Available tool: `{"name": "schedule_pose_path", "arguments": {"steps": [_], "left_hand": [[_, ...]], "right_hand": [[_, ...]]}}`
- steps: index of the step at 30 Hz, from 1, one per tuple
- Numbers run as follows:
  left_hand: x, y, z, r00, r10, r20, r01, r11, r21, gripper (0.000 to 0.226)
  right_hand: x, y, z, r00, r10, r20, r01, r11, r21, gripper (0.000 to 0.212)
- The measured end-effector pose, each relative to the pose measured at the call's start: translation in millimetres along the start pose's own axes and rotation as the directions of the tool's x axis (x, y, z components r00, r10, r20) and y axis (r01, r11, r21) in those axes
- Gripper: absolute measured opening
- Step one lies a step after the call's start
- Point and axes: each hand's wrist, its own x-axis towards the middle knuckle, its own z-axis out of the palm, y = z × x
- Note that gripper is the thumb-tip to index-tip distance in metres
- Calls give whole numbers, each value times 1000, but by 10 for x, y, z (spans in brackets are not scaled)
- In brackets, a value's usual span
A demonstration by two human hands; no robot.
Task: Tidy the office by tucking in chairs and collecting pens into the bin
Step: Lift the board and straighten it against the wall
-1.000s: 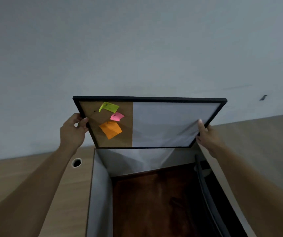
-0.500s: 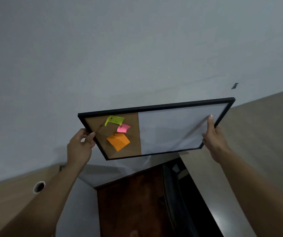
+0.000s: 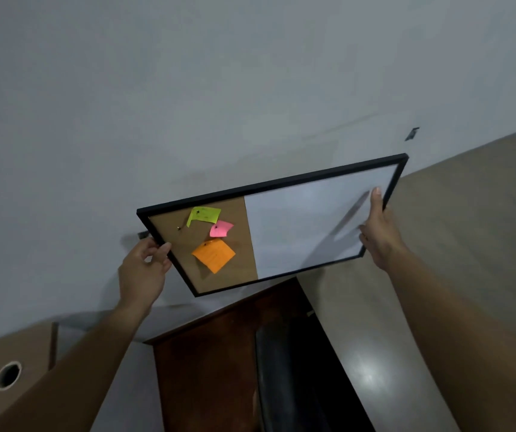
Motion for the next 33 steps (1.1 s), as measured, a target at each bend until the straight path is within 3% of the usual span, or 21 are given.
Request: {"name": "schedule_pose_path", "arguments": {"steps": [2, 6, 11, 16, 21, 25, 27, 33], "left_hand": [[125, 7, 104, 999, -37, -16, 36, 999, -40, 42], [384, 21, 276, 993, -104, -55, 94, 983, -156, 32], [670, -39, 418, 988, -136, -74, 114, 963, -243, 36], [812, -182, 500, 991, -114, -72, 95, 970, -223, 42], [733, -298, 550, 997, -70, -34, 62, 979, -195, 34], [529, -445, 608, 998, -38, 40, 37, 999, 9, 34], [440, -496, 680, 990, -100, 101, 93, 993, 68, 41], [367, -503, 905, 953, -282, 116, 288, 956, -46, 56]], "right_hand": [[150, -90, 80, 1000, -6, 2, 6, 1000, -18, 138], [457, -243, 227, 1000, -20, 21, 22, 998, -56, 135], [861, -346, 406, 999, -17, 33, 19, 998, -58, 132], [1055, -375, 526, 997, -41, 71, 46, 996, -71, 124], [931, -310, 717, 981, -48, 186, 68, 992, -103, 125], [625, -257, 902, 973, -83, 217, 111, 987, -119, 111], [474, -215, 1001, 967, -90, 237, 126, 982, -142, 107], [94, -63, 1365, 935, -83, 345, 157, 969, -193, 90]]}}
